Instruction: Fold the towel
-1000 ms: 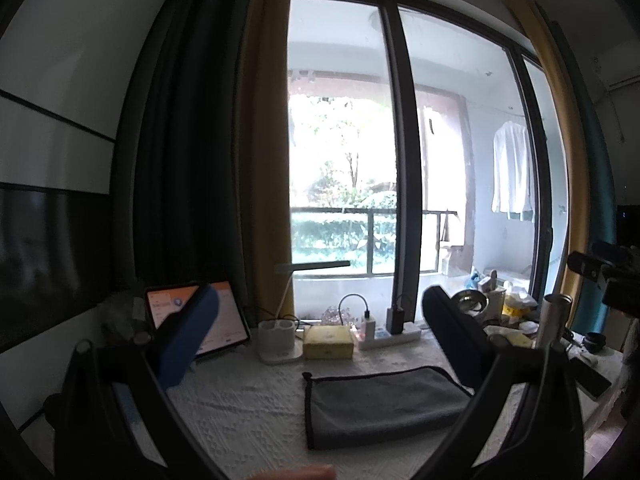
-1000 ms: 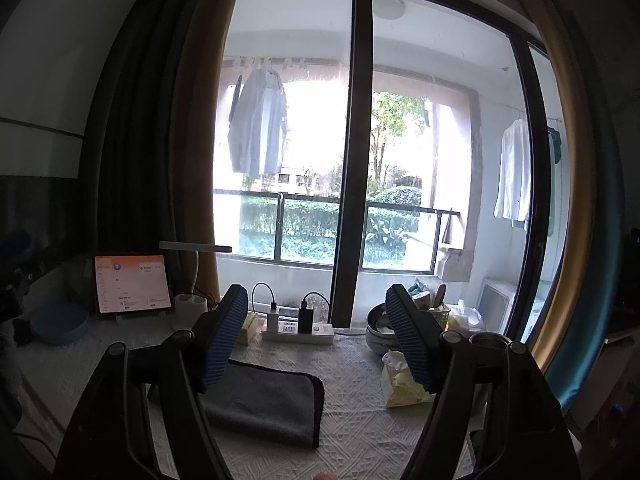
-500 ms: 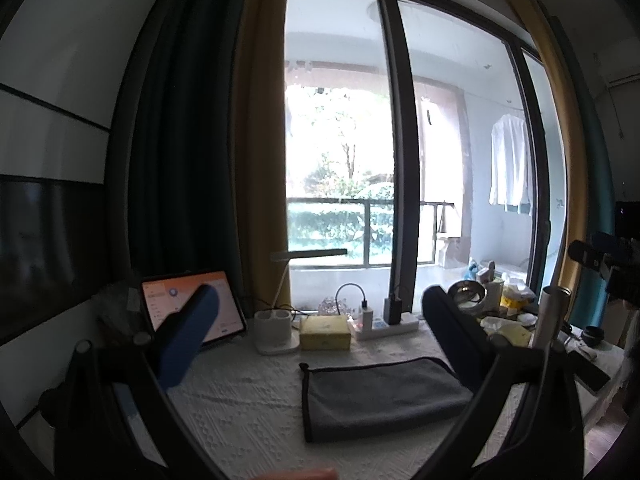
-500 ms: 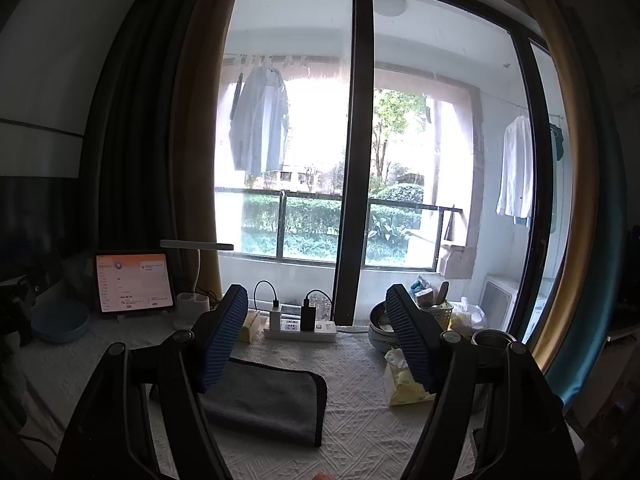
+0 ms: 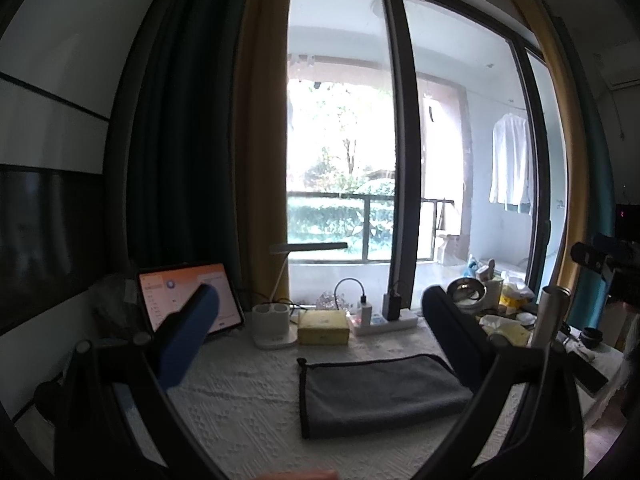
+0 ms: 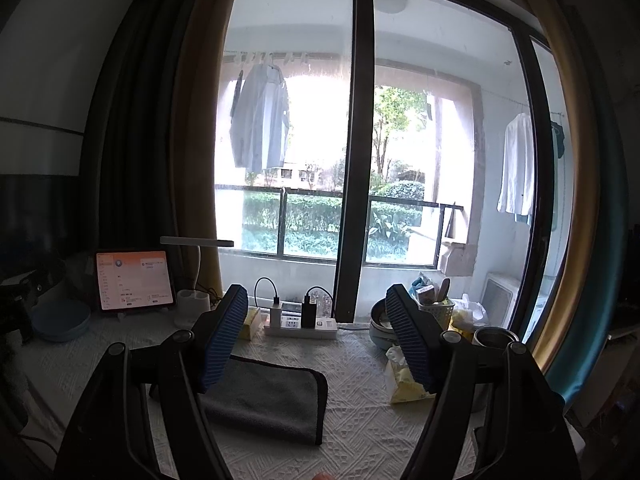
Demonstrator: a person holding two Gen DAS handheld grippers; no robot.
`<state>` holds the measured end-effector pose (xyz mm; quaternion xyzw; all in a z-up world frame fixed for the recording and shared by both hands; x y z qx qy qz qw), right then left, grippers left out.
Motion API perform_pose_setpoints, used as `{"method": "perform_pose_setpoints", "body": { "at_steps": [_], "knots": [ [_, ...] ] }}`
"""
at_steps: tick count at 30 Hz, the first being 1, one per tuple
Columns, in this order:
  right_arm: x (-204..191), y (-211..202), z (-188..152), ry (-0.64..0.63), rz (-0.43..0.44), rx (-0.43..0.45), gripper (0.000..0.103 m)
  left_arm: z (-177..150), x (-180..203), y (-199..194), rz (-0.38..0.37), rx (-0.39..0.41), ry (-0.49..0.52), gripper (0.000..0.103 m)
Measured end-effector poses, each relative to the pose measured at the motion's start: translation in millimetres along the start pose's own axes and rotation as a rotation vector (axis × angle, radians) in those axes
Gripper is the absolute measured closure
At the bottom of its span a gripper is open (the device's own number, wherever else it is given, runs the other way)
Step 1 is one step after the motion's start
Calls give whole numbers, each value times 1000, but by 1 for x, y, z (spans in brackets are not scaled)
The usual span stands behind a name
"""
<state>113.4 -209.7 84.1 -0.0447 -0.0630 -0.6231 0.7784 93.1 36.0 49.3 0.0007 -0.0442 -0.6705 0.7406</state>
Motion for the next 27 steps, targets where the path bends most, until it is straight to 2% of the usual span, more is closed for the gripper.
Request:
{"method": "perform_pose_setpoints", "body": {
  "at_steps": [27],
  "knots": [
    [1, 1, -3, 0, 3, -5, 28, -3, 0, 0, -13, -2, -13, 1]
  ]
}}
Point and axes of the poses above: each gripper's, at about its wrist camera, not at the fingertips, and y roughly the way its jaws point, x to its right, z to its top, the point moved 8 cm from there along y, roughly the way its jaws point, and after that the axes turned 8 degrees about x, right-handed, at the moved point
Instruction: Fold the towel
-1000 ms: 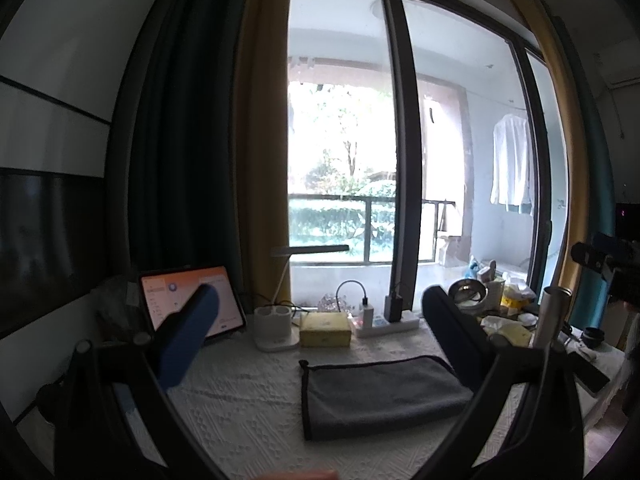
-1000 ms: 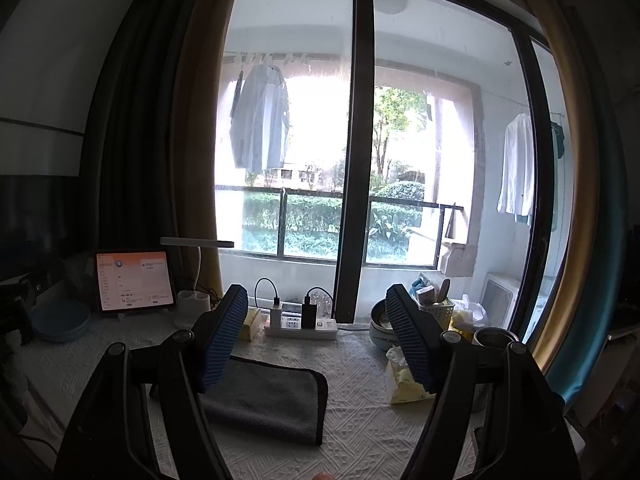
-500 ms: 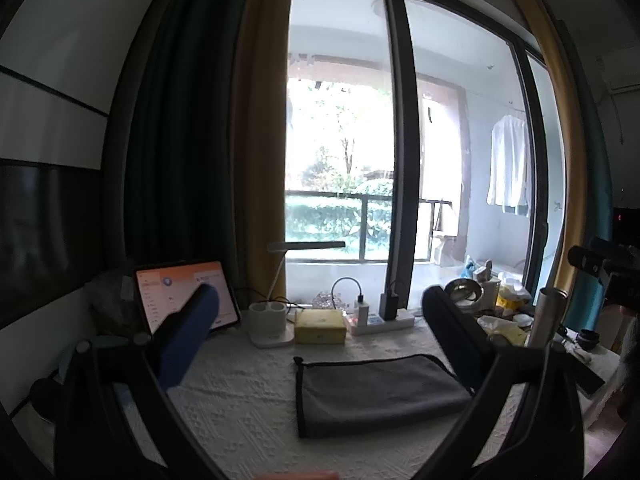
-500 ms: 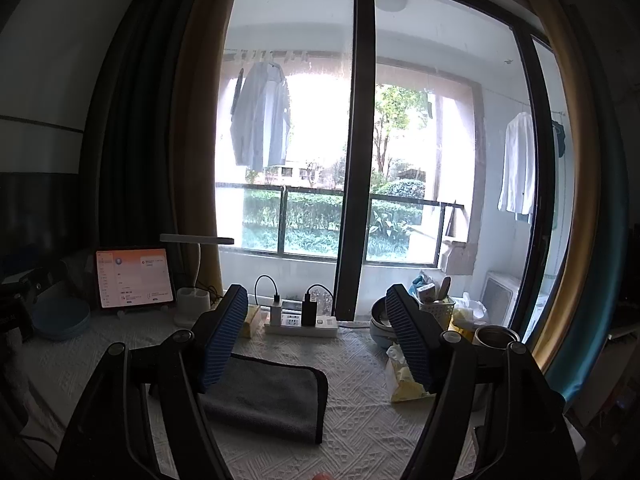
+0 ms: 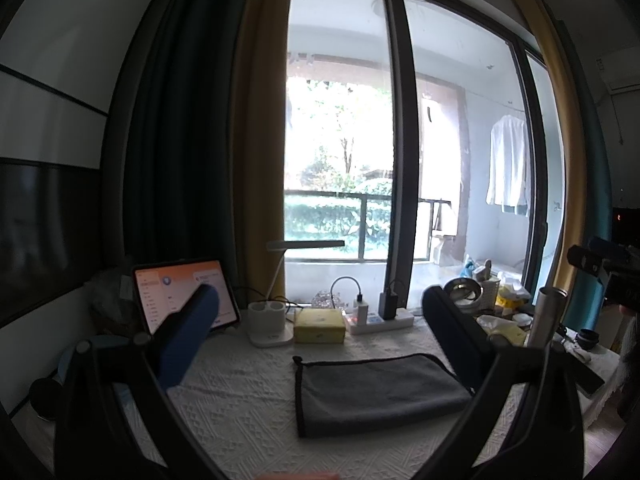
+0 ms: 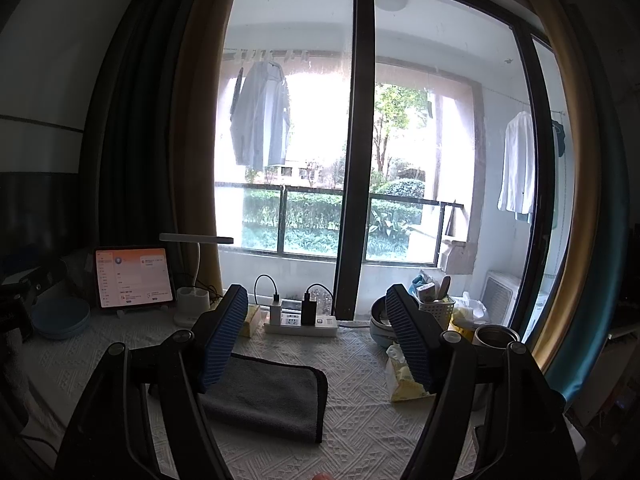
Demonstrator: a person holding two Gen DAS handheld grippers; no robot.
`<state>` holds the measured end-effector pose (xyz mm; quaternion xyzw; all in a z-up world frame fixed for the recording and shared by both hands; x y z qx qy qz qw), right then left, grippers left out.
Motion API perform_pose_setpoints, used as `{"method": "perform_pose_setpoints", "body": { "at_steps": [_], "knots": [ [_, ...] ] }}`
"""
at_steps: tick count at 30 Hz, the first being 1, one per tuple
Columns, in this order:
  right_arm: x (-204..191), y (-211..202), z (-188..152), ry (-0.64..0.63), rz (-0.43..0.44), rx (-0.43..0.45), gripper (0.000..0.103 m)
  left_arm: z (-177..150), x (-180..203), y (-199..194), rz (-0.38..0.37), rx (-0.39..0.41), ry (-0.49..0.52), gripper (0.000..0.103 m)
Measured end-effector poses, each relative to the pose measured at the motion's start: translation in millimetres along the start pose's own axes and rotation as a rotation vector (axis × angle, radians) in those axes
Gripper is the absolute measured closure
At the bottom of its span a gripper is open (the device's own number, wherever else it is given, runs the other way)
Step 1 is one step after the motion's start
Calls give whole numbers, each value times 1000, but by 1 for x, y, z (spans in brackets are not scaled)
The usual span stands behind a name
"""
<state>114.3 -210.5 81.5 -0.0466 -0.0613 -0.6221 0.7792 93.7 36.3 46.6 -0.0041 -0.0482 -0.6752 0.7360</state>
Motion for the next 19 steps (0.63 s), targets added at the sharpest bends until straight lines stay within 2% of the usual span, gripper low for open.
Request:
{"method": "perform_pose_setpoints", "body": {
  "at_steps": [19],
  "knots": [
    [0, 1, -3, 1, 1, -5, 28, -6, 1, 3, -4, -5, -16, 1]
  ]
}}
Point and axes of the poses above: each gripper's, at about its wrist camera, not at the fingertips, and y roughly the way its jaws point, x to its right, z to its top, the point moved 8 cm from there along y, roughly the way its jaws point, and after that the axes turned 8 degrees about x, right-handed, at the moved point
